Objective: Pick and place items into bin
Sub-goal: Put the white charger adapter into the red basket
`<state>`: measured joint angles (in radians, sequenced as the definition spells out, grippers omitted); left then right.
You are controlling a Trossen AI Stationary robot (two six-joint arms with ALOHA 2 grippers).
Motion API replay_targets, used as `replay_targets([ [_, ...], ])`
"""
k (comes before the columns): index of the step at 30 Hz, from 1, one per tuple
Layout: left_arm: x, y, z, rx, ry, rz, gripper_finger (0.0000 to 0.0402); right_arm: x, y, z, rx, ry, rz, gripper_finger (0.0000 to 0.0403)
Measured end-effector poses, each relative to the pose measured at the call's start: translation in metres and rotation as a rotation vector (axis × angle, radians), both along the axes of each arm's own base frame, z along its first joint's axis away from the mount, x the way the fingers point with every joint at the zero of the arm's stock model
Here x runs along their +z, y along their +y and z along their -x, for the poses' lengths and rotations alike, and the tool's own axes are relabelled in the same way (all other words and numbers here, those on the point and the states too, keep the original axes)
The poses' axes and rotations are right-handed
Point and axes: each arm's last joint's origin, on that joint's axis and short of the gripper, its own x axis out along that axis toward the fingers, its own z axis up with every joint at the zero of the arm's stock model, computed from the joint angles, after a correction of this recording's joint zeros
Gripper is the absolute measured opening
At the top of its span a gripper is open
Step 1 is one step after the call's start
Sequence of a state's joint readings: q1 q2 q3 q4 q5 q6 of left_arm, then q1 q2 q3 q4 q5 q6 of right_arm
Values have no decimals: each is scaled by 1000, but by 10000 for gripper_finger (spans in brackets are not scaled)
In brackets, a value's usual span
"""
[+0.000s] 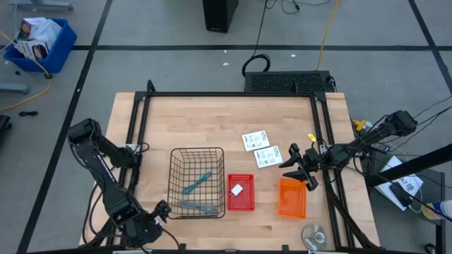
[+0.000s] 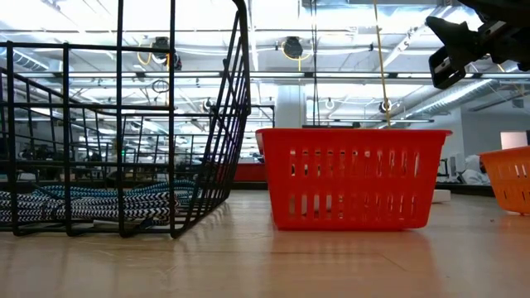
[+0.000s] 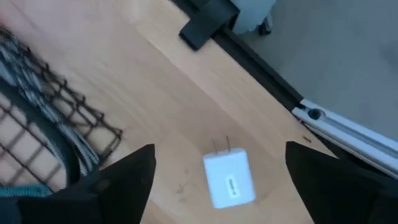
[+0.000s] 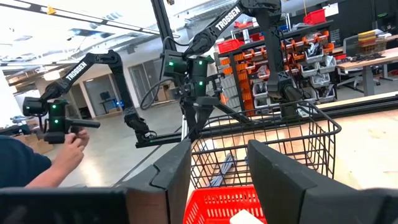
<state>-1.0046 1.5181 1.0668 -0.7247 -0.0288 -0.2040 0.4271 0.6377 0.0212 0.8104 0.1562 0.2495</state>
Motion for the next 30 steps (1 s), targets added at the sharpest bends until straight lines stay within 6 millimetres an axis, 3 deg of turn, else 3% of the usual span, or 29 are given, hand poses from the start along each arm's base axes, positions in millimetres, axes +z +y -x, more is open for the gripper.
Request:
replay_targets([
  [9,-1,-5,14,72,29,-9,367,0,0,0,0,0,0,153],
  [17,-2,-13,30,84,-55,-45,306,0,0,0,0,0,0,153],
  [24,-26,-8,31,115,-51,-21,252,0,0,0,0,0,0,153],
  [30,-42,-4,32,135,-11,21,242,0,0,0,0,0,0,153],
])
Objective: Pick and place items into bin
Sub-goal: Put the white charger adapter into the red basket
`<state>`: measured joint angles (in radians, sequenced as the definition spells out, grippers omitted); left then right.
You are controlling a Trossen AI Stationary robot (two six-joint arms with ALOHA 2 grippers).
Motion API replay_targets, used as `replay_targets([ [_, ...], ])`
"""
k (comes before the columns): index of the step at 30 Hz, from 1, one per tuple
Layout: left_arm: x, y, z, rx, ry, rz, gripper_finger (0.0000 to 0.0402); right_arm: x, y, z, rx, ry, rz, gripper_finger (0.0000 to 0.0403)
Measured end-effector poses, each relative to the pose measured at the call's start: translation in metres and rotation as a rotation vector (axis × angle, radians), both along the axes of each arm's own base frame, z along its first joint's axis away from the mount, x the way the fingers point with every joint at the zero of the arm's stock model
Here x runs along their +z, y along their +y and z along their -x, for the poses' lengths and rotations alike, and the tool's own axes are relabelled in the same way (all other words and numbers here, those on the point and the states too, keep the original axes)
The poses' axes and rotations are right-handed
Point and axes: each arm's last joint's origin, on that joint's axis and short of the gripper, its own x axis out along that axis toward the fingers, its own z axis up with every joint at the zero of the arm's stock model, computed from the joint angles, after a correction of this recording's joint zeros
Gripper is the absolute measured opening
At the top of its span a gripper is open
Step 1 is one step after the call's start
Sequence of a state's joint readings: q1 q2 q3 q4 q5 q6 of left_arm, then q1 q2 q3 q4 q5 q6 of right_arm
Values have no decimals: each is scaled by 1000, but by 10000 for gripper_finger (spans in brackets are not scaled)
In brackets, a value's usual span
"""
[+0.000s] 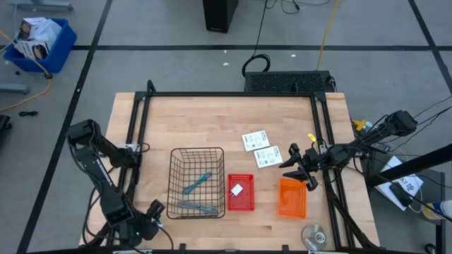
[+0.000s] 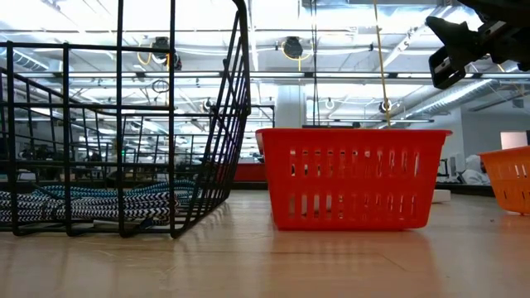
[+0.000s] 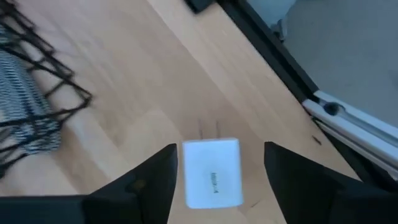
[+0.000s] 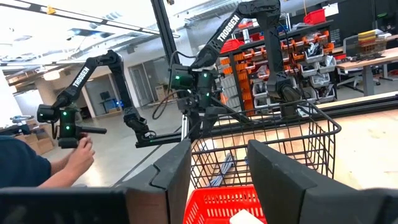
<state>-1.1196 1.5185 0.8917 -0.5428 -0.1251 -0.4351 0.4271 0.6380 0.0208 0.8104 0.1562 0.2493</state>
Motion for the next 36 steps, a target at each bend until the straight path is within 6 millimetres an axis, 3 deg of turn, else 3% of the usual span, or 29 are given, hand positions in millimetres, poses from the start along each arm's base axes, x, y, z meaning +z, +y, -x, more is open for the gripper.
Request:
replay_targets([
  [26,-51,21,11,0,-5,78,241,0,0,0,0,0,0,153],
  [36,-51,21,10,9,-50,86,241,0,0,0,0,0,0,153],
])
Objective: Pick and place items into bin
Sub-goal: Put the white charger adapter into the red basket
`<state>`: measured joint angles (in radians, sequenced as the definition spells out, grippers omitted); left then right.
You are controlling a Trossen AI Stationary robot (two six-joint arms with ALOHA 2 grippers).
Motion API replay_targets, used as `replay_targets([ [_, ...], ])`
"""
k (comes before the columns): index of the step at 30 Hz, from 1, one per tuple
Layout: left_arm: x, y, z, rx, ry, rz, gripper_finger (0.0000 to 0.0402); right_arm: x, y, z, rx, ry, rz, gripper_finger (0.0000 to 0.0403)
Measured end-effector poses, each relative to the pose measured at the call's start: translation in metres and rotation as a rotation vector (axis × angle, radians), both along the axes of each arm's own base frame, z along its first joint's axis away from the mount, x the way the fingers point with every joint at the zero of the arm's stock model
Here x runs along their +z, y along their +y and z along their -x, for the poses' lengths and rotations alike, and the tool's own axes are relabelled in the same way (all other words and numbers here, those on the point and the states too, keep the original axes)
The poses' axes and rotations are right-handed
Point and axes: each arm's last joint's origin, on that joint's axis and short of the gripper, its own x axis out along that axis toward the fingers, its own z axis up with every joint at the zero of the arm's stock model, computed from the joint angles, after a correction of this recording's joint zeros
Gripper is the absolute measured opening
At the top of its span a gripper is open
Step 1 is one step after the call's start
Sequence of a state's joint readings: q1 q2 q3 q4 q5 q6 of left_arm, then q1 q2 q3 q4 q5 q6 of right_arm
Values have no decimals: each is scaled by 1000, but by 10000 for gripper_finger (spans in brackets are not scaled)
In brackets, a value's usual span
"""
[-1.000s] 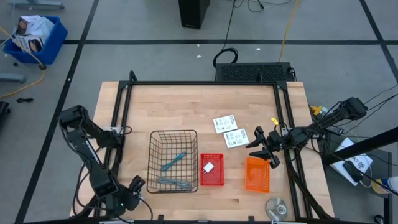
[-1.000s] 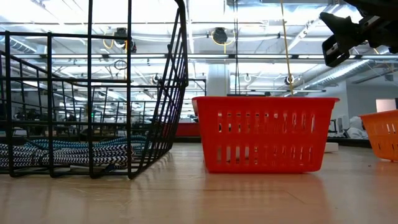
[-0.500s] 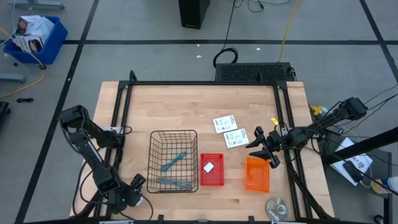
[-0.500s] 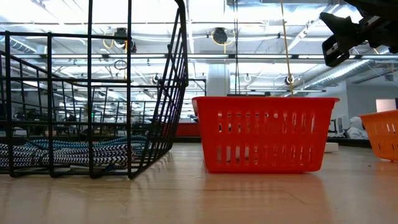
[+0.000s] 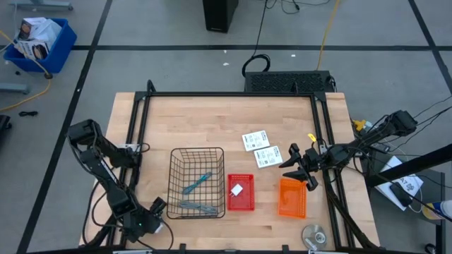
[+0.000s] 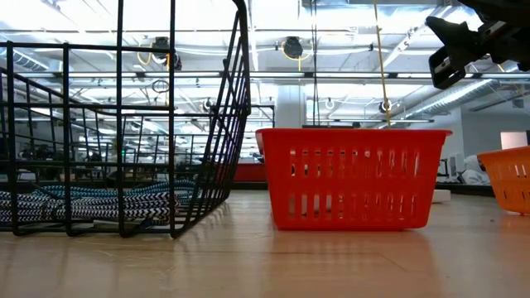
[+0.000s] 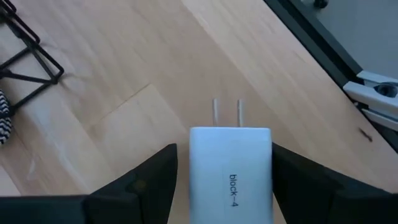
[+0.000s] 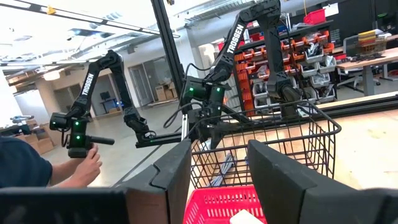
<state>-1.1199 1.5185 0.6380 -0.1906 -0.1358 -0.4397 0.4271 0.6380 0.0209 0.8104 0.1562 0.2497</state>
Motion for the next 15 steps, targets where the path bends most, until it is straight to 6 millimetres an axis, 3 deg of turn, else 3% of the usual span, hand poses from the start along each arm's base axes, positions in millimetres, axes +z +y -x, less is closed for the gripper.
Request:
replay_targets([
  [6,0,-1,2,-6,-4,-4,238,0,0,0,0,0,0,153],
  [12,0,-2,4,-18,-29,-13,186,0,0,0,0,0,0,153],
  [15,0,-2,4,-24,-44,-18,182,0,0,0,0,0,0,153],
])
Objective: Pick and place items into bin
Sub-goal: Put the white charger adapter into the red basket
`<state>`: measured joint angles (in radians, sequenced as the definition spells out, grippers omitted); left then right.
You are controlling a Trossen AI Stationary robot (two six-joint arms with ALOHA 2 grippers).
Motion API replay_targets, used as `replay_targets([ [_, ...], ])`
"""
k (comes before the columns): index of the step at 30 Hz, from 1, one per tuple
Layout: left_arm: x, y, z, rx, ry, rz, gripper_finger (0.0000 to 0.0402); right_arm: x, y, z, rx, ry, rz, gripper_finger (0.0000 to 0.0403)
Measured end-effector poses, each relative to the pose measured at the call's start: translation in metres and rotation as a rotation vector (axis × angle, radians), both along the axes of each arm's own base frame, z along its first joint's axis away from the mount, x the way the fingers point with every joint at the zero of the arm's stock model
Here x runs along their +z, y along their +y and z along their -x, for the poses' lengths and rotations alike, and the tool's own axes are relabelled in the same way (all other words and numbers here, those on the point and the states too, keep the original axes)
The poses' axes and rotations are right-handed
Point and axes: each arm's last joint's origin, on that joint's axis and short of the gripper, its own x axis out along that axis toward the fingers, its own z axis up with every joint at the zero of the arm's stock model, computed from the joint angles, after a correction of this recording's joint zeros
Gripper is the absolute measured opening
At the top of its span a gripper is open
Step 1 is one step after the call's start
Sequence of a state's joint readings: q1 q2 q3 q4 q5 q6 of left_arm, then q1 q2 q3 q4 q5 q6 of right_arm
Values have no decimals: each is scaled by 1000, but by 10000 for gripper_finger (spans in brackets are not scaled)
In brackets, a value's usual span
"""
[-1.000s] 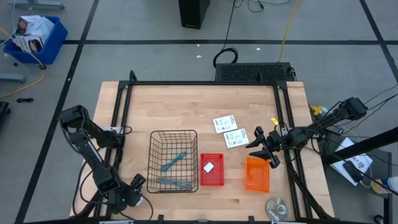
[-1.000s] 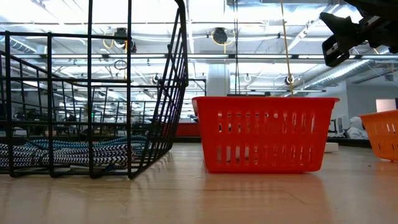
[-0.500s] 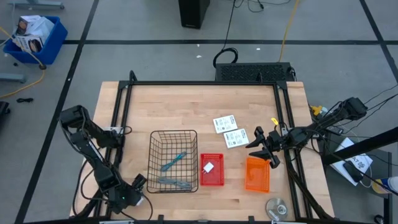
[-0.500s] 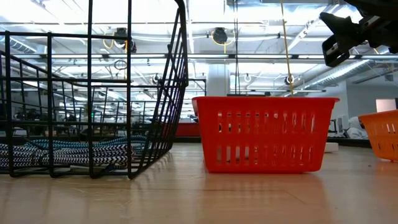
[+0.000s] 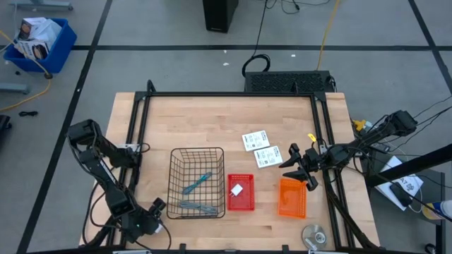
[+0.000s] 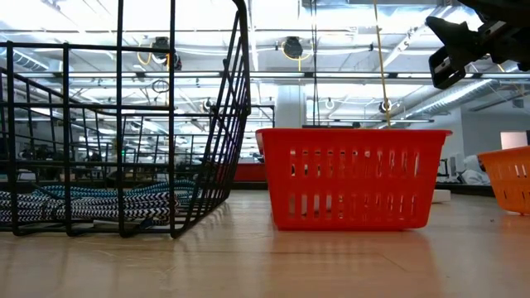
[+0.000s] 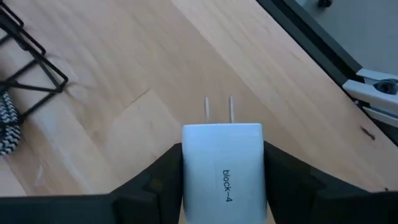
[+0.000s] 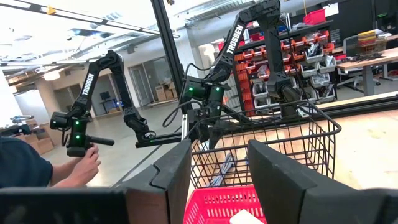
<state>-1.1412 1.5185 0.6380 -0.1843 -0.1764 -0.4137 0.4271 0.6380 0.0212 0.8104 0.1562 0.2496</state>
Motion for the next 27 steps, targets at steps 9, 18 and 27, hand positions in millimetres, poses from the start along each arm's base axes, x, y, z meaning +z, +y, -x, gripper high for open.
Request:
replay_targets([
  [9,4,-2,2,-32,-35,10,218,0,0,0,0,0,0,153],
  [18,16,-6,7,-29,-103,74,123,0,0,0,0,0,0,153],
  [27,20,-6,6,-60,-152,62,45,0,0,0,0,-1,0,153],
])
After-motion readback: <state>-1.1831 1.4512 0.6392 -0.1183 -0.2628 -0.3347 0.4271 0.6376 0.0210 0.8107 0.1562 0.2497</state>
